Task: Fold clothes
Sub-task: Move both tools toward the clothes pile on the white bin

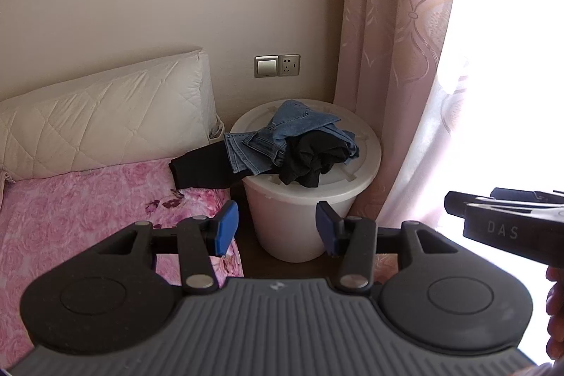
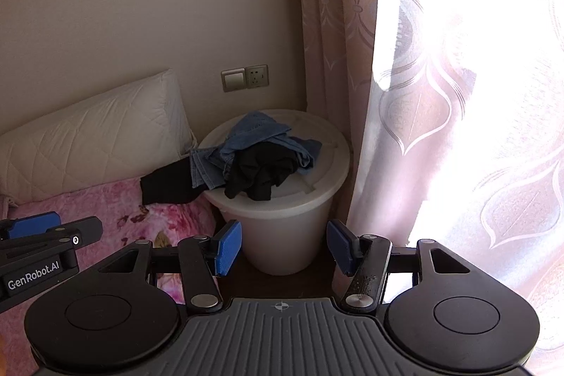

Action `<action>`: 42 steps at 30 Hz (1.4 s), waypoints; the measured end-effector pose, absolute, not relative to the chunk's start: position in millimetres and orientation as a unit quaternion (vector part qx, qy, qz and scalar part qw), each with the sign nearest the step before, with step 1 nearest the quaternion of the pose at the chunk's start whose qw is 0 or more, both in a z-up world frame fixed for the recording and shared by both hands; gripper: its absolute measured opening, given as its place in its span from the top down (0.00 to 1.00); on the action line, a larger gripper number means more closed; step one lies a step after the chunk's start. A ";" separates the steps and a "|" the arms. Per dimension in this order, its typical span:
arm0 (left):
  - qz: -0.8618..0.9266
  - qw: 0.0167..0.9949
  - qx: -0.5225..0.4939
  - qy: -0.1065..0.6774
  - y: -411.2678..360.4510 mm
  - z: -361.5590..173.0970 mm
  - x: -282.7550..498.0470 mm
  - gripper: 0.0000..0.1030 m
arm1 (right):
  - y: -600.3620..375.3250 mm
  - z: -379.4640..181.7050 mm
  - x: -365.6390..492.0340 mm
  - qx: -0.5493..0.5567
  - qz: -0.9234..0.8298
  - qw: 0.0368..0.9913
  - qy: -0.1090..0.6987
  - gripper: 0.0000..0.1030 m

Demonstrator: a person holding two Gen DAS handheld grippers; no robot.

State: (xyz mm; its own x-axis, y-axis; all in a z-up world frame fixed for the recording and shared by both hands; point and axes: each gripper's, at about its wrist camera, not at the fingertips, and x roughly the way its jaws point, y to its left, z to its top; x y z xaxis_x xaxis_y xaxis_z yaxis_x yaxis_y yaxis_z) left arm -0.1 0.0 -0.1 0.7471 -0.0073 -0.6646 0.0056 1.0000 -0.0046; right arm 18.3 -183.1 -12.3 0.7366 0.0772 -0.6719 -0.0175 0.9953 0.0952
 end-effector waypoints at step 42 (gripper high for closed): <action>-0.007 0.931 -0.004 0.366 45.7 -22.3 35.6 0.57 | -157.5 -29.3 53.2 0.065 0.007 0.928 0.366 0.44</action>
State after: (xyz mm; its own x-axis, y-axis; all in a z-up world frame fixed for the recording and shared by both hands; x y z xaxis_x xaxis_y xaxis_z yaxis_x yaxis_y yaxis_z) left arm 35.6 45.7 -22.3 0.7320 -0.0153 -0.6811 0.0097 0.9999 -0.0121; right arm 53.2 -157.5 -29.3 0.7327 0.0612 -0.6778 0.0343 0.9914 0.1265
